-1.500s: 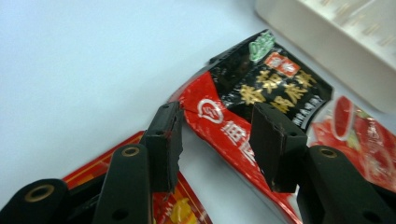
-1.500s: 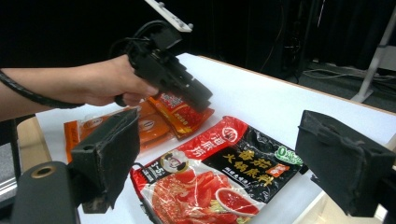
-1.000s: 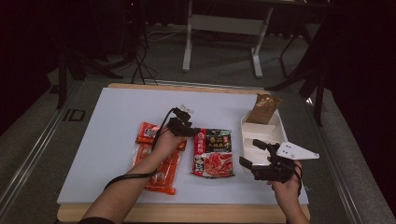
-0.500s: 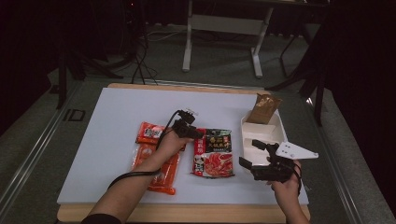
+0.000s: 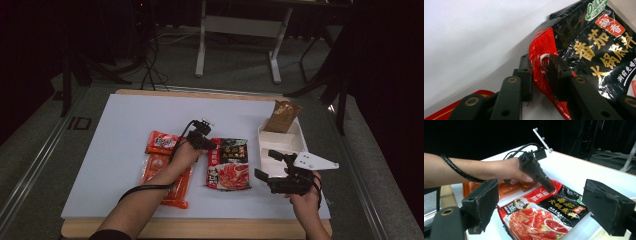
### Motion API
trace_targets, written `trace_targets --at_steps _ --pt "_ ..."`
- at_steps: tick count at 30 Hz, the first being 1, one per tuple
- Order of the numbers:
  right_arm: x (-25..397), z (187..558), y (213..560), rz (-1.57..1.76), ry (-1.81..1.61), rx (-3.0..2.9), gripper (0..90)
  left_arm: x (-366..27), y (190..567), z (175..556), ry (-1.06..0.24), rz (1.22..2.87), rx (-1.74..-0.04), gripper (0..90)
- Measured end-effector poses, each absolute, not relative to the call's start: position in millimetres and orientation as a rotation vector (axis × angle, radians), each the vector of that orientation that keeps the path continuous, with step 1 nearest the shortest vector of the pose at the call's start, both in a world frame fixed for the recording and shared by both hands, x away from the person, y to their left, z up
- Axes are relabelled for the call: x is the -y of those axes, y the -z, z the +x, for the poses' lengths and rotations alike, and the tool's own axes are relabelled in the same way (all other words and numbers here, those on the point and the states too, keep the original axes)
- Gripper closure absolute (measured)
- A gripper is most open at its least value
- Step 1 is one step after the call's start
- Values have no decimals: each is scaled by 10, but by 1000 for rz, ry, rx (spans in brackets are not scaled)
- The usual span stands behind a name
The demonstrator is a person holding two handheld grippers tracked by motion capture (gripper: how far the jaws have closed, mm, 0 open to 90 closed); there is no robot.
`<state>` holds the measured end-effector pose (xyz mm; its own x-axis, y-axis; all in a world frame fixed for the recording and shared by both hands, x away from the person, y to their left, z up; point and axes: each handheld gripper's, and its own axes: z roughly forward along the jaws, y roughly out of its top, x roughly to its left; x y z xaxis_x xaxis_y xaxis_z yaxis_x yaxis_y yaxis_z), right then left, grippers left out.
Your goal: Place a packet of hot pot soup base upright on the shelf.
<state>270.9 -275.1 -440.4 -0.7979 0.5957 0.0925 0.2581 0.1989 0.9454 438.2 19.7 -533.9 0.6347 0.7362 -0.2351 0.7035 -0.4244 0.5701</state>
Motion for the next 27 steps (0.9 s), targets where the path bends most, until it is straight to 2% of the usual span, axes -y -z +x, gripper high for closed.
trace_targets --at_steps 8,20,27 --pt "2752 2716 4406 812 -1627 -2185 138 -176 5267 4335 -70 2159 -1109 860" --pt "2756 2712 4395 741 -1561 -2134 139 -243 5002 4163 -109 2082 -1039 862" --pt "2764 2714 4361 805 -1554 -2142 128 -286 4820 3972 -147 2034 -978 865"
